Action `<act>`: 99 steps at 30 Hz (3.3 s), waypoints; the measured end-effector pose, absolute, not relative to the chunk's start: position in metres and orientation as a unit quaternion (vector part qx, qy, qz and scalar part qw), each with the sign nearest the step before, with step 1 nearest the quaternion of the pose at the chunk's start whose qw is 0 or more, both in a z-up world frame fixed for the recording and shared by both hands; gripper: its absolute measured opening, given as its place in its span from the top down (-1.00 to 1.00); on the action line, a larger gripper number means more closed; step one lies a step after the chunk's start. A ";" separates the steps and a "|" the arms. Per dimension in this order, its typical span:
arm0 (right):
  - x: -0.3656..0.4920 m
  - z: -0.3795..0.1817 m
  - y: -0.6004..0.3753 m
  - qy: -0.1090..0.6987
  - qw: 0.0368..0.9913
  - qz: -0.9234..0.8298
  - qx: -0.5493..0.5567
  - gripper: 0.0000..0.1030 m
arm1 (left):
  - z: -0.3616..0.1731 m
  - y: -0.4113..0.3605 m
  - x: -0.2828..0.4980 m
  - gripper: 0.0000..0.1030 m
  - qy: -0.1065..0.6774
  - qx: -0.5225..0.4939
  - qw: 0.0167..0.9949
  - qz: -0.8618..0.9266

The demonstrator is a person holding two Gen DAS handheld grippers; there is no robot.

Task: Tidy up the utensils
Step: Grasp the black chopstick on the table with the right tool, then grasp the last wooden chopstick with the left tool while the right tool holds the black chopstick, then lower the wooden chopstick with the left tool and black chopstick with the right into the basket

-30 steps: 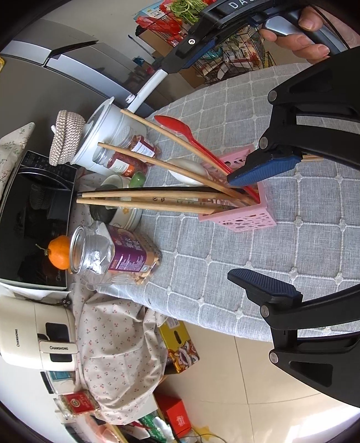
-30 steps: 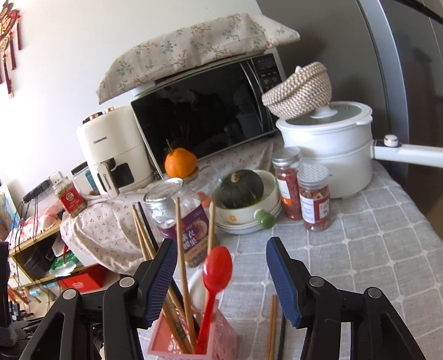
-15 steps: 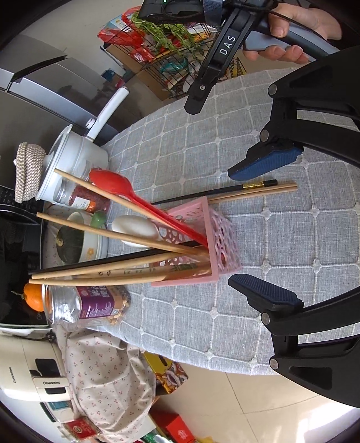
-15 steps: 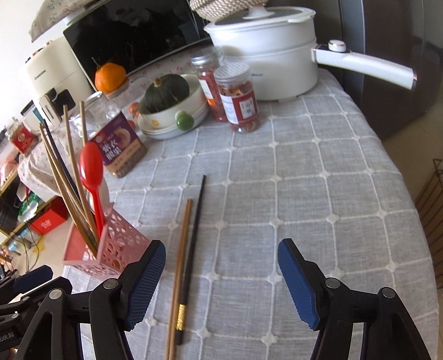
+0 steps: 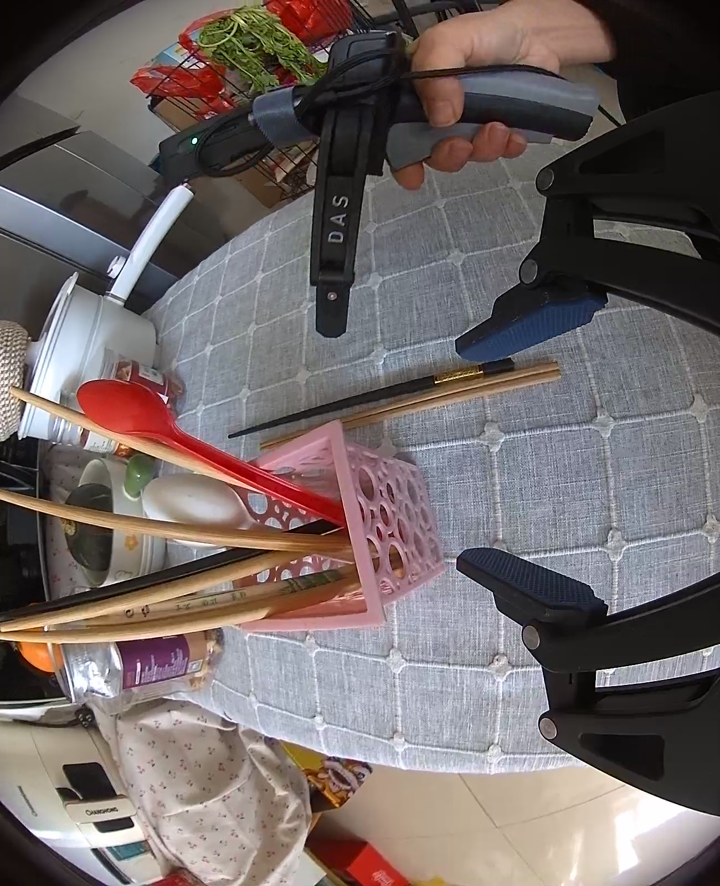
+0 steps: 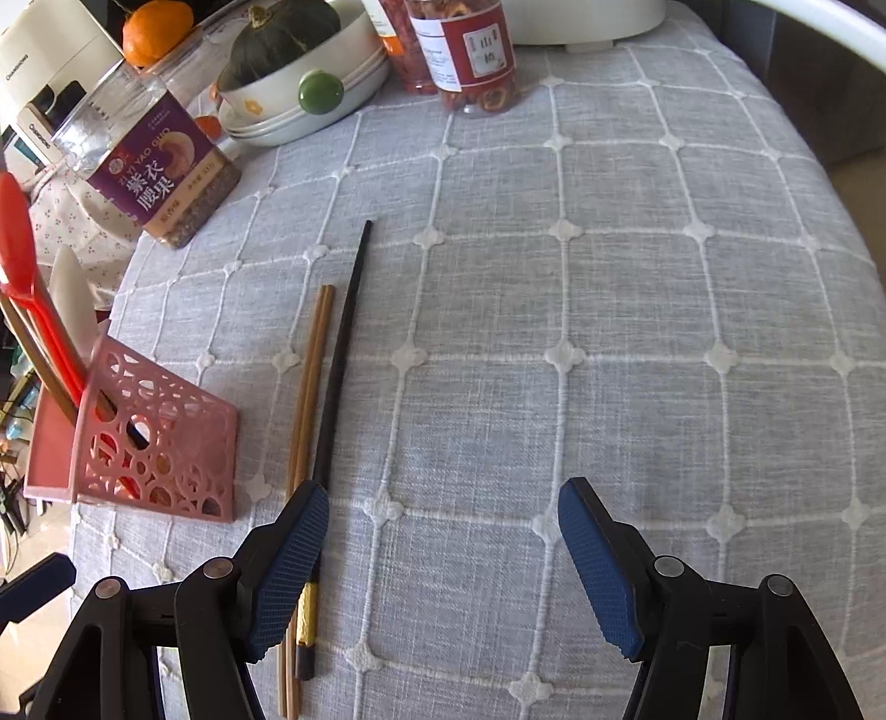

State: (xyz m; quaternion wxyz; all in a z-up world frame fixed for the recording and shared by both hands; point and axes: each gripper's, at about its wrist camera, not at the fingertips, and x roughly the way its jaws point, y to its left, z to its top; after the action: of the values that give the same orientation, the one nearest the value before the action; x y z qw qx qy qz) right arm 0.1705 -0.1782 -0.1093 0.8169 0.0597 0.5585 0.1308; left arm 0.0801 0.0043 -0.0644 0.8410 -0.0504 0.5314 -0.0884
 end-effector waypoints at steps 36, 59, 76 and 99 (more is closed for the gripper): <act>0.157 -0.095 -0.267 0.541 0.829 0.098 0.099 0.91 | -0.074 -0.128 0.137 0.20 0.515 0.060 0.854 -0.039; 0.142 -0.075 -0.314 0.518 0.835 0.113 0.148 0.91 | -0.144 -0.114 0.243 0.18 0.518 -0.019 0.840 0.161; 0.138 -0.074 -0.315 0.514 0.837 0.112 0.150 0.91 | -0.146 -0.096 0.247 -0.02 0.534 -0.024 0.826 0.176; 0.121 -0.043 -0.324 0.472 0.860 0.108 0.163 0.91 | -0.132 -0.117 0.198 0.83 0.556 -0.071 0.828 0.034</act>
State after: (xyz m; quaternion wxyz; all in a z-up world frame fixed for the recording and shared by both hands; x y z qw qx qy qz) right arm 0.1208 -0.3239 -0.0434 0.8598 0.1635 0.4715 0.1083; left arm 0.1978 -0.1168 -0.1324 0.8275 -0.0712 0.5559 0.0337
